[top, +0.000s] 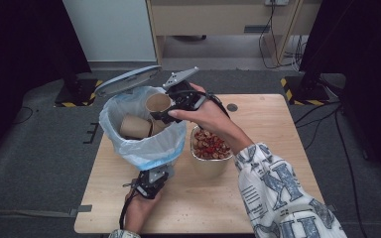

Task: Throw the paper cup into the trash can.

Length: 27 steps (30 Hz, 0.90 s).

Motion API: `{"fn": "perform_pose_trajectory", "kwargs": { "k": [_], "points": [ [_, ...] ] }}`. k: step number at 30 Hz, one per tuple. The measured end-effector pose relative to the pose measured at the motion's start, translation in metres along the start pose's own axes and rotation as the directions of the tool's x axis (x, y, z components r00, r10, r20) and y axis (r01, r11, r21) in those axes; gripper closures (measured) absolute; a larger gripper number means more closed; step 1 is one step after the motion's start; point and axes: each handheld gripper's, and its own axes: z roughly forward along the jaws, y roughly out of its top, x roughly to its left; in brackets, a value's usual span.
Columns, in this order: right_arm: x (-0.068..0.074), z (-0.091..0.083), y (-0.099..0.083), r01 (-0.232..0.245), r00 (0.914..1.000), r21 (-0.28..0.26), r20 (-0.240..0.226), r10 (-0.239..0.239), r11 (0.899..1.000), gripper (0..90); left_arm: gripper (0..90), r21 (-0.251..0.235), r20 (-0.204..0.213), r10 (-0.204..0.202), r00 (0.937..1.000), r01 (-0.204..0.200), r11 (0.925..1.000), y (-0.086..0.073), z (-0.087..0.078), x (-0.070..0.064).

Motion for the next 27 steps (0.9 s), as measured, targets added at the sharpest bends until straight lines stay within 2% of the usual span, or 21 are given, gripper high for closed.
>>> {"fn": "perform_pose_trajectory", "kwargs": {
  "k": [8, 12, 17, 24, 27],
  "points": [
    [0.000, -0.013, -0.006, 0.003, 1.0000, -0.015, 0.004, -0.003, 1.000, 7.0, 90.0, 0.000, 0.000, 0.001, 1.0000, -0.001, 1.0000, 0.000, 0.000, 0.000],
    [-0.001, -0.017, -0.011, 0.010, 0.9999, -0.011, 0.012, -0.010, 1.000, 8.2, 90.0, 0.000, -0.002, 0.000, 1.0000, 0.000, 1.0000, 0.000, 0.000, 0.000],
    [-0.005, -0.020, -0.017, 0.001, 0.9999, -0.001, 0.012, -0.001, 1.000, 13.0, 90.0, 0.000, 0.000, 0.001, 1.0000, -0.001, 1.0000, 0.000, 0.000, 0.000],
    [-0.007, -0.024, -0.023, 0.006, 0.9999, -0.005, 0.012, -0.006, 1.000, 27.4, 90.0, 0.001, -0.002, 0.001, 1.0000, -0.001, 1.0000, 0.000, 0.000, 0.000],
    [-0.008, -0.023, -0.023, 0.008, 0.9996, -0.004, 0.028, -0.008, 1.000, 30.8, 90.0, 0.001, -0.002, 0.001, 1.0000, -0.001, 1.0000, 0.000, 0.000, 0.000]
  ]
}}
